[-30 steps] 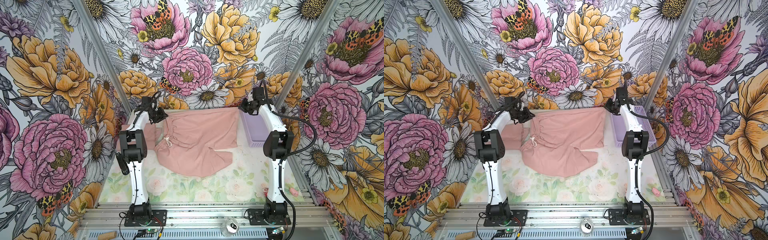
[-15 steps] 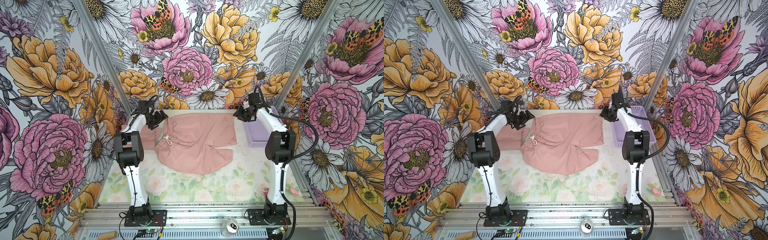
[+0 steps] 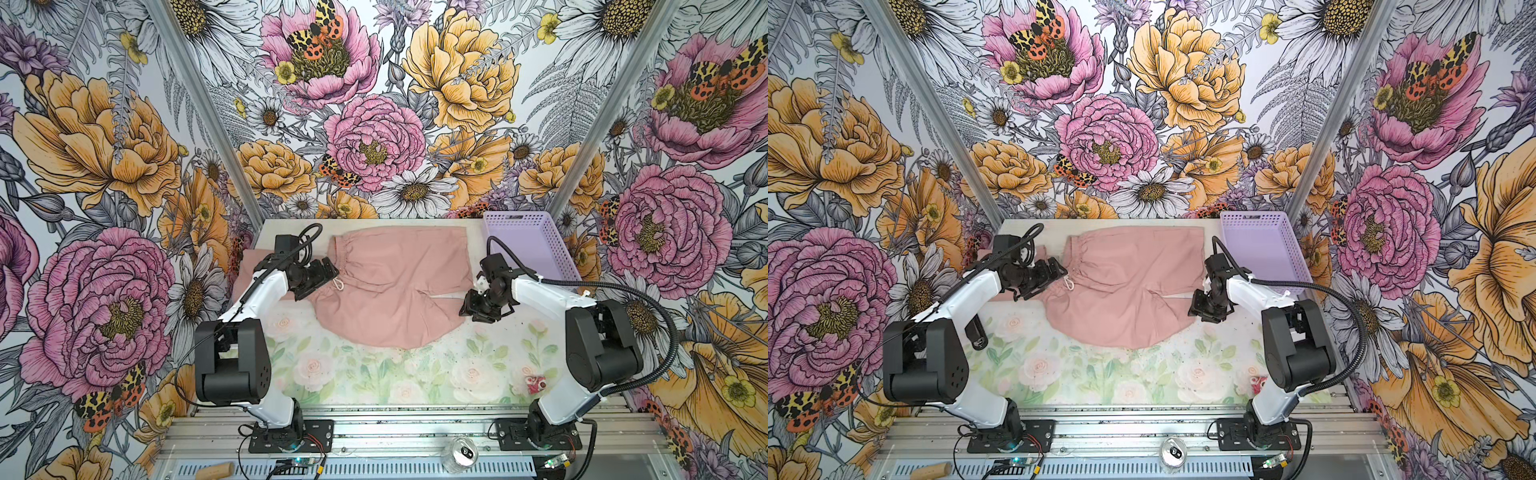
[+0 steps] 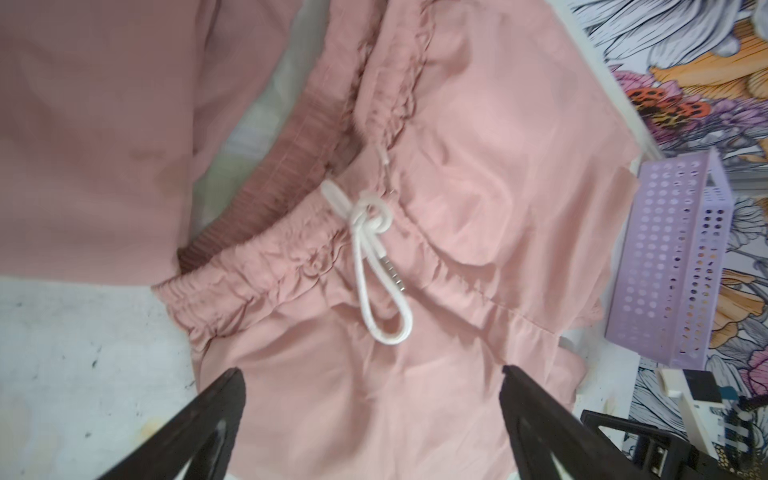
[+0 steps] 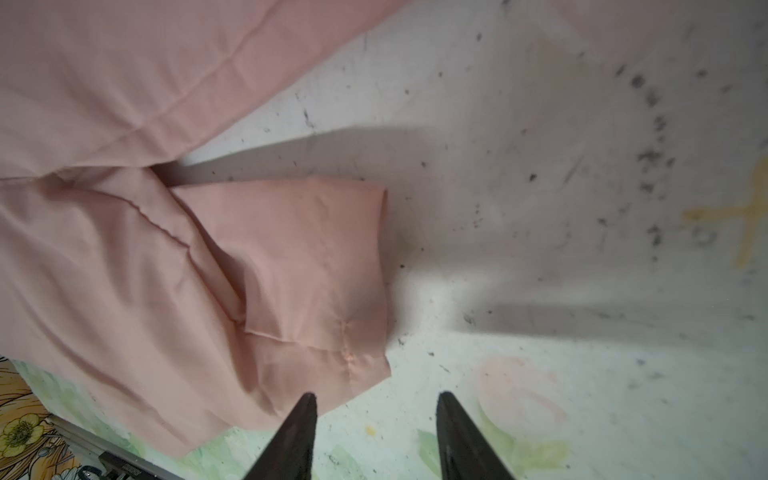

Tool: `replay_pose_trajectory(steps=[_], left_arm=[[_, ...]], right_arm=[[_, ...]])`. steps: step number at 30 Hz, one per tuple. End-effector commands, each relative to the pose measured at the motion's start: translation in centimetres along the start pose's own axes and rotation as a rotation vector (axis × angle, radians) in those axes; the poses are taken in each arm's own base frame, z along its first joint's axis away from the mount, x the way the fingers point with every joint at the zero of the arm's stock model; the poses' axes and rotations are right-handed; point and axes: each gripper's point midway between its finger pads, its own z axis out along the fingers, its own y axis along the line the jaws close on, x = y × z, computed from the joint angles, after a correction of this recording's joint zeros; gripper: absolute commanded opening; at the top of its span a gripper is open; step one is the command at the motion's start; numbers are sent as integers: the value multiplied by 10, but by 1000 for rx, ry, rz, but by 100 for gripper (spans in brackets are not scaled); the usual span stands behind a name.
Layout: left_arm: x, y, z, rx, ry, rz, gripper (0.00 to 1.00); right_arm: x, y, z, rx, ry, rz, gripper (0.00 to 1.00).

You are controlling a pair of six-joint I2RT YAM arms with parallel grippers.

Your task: Fold and stack the mixed laundry pile

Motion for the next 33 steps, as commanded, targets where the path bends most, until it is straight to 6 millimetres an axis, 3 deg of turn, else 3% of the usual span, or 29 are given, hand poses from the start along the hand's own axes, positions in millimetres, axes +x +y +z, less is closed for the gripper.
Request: replay_pose_trajectory(steps=[1, 4, 5, 7, 9, 14, 19, 27, 33], left_arm=[[2, -2, -9, -10, -33, 18, 96], [7, -1, -11, -11, -36, 20, 96], [9, -1, -11, -12, -34, 22, 95], [12, 1, -16, -24, -32, 22, 95], [15, 4, -21, -45, -32, 27, 95], [25, 14, -37, -107, -38, 31, 94], [48, 22, -30, -149, 11, 27, 92], [84, 3, 17, -199, 117, 217, 81], [85, 19, 34, -301, 124, 231, 70]], right_arm=[[-20, 18, 10, -59, -77, -37, 49], [-22, 23, 24, -64, -71, -54, 47], [-21, 24, 27, -65, -63, -52, 41], [-19, 24, 28, -69, -61, -44, 16], [-15, 21, 17, -63, -78, -41, 0], [8, -11, -30, 28, -96, 0, 0], [25, -36, -69, 79, -120, 65, 0], [12, -40, -70, 107, -125, 62, 0], [4, -36, -78, 97, -151, 51, 0]])
